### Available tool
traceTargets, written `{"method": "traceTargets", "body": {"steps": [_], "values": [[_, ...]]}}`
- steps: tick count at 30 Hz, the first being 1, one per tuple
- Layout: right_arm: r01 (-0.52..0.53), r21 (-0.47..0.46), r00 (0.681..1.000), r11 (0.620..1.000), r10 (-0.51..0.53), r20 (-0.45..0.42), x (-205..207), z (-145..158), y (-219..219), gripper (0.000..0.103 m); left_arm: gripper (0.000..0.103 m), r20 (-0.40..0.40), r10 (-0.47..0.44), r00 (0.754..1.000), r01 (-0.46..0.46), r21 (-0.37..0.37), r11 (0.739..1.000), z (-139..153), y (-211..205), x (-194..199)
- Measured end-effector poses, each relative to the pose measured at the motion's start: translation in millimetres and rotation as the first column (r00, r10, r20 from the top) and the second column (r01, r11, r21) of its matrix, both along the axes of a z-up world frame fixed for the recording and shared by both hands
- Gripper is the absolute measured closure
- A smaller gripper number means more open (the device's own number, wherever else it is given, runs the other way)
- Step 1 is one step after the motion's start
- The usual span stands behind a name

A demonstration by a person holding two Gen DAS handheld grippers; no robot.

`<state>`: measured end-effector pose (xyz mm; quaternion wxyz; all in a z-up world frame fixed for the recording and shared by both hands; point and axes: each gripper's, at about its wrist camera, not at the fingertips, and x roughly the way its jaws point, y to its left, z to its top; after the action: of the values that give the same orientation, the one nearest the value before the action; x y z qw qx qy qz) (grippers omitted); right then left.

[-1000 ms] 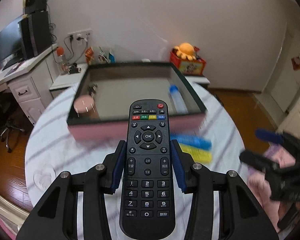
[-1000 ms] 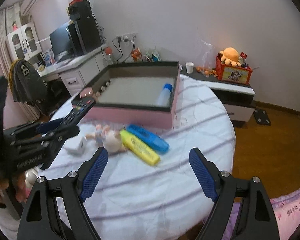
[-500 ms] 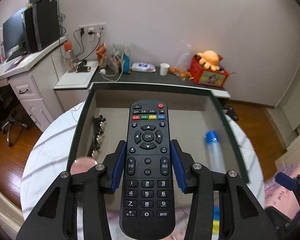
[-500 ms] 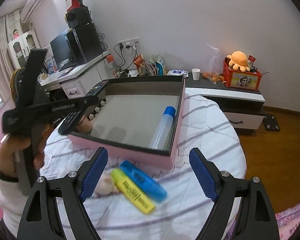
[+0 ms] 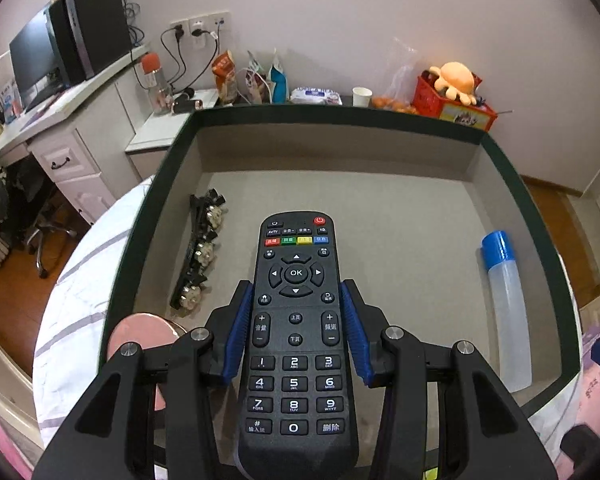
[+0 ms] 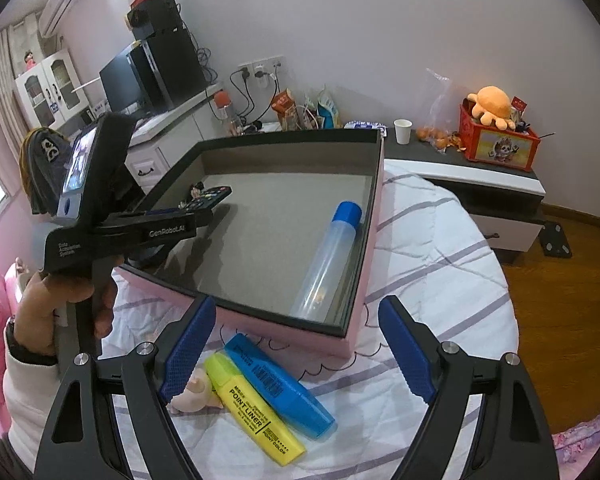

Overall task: Organize rigid objects
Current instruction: 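Lower the remote into the pink box and open the left gripper, then withdraw the left gripper from the box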

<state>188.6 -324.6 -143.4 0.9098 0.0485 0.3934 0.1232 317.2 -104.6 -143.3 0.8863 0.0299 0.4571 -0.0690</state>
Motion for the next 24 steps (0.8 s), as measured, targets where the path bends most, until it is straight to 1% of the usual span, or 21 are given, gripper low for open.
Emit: {"method": "traceTargets", "body": {"steps": [2,5,7,12,13,15,16,18,19,21,22,23,24], "values": [[-0.001,-0.003,1.0,1.0,0.001,-0.003,-2.9,0.1,0.5,0.018,0.059,0.007,0.002,1.0,-0.003,0.026,1.0,-1.1,-3.4,0.3],[0.006,-0.008,1.0,1.0,-0.006,-0.004,-8.5,2.6,-1.0,0.018,0.059,0.01,-0.001,1.0,0.0,0.027,1.0,-2.5,-6.8,3.0],[0.012,-0.013,1.0,1.0,-0.012,-0.003,-12.2,4.3,-2.3,0.018,0.059,0.018,0.013,1.0,-0.013,0.051,0.999,-3.1,-7.7,4.4],[0.02,-0.025,1.0,0.999,-0.02,-0.004,-24.1,6.8,-4.1,0.018,0.058,0.009,0.009,1.0,-0.01,0.084,0.996,-4.4,-11.6,6.2],[0.021,-0.027,1.0,0.999,-0.022,-0.008,-26.1,6.2,-4.4,0.018,0.057,0.001,0.007,1.0,-0.007,0.081,0.997,-4.0,-11.9,5.2],[0.022,-0.031,1.0,0.999,-0.022,-0.017,-28.6,4.3,-5.4,0.018,0.054,-0.008,0.006,1.0,-0.005,0.051,0.999,-1.6,-10.5,4.4],[0.026,-0.034,0.999,0.999,-0.027,-0.021,-28.9,3.8,-5.5,0.018,0.048,-0.007,0.01,1.0,-0.01,0.035,0.999,0.8,-8.5,3.4],[0.026,-0.034,0.999,0.999,-0.027,-0.026,-31.4,2.6,-6.6,0.018,0.046,-0.009,0.009,1.0,-0.009,0.017,1.0,6.4,-4.7,-0.8],[0.027,-0.034,0.999,0.999,-0.028,-0.027,-32.9,2.6,-6.9,0.018,0.045,-0.006,0.009,1.0,-0.009,-0.006,1.0,10.6,-1.7,-4.4],[0.032,-0.039,0.999,0.999,-0.033,-0.027,-37.4,2.6,-7.2,0.018,0.037,0.006,0.008,1.0,-0.007,-0.061,0.998,23.7,5.6,-15.7],[0.035,-0.04,0.999,0.999,-0.037,-0.028,-39.4,3.0,-7.4,0.018,0.029,0.023,0.006,1.0,-0.004,-0.088,0.996,34.5,10.8,-26.2],[0.04,-0.041,0.999,0.998,-0.041,-0.026,-42.0,3.9,-7.7,0.018,0.022,0.036,0.004,0.999,0.0,-0.1,0.995,41.0,13.1,-34.2],[0.041,-0.042,0.999,0.998,-0.042,-0.022,-44.9,5.0,-7.7,0.018,0.019,0.061,-0.002,0.998,0.009,-0.116,0.993,50.8,17.8,-45.9]]}}
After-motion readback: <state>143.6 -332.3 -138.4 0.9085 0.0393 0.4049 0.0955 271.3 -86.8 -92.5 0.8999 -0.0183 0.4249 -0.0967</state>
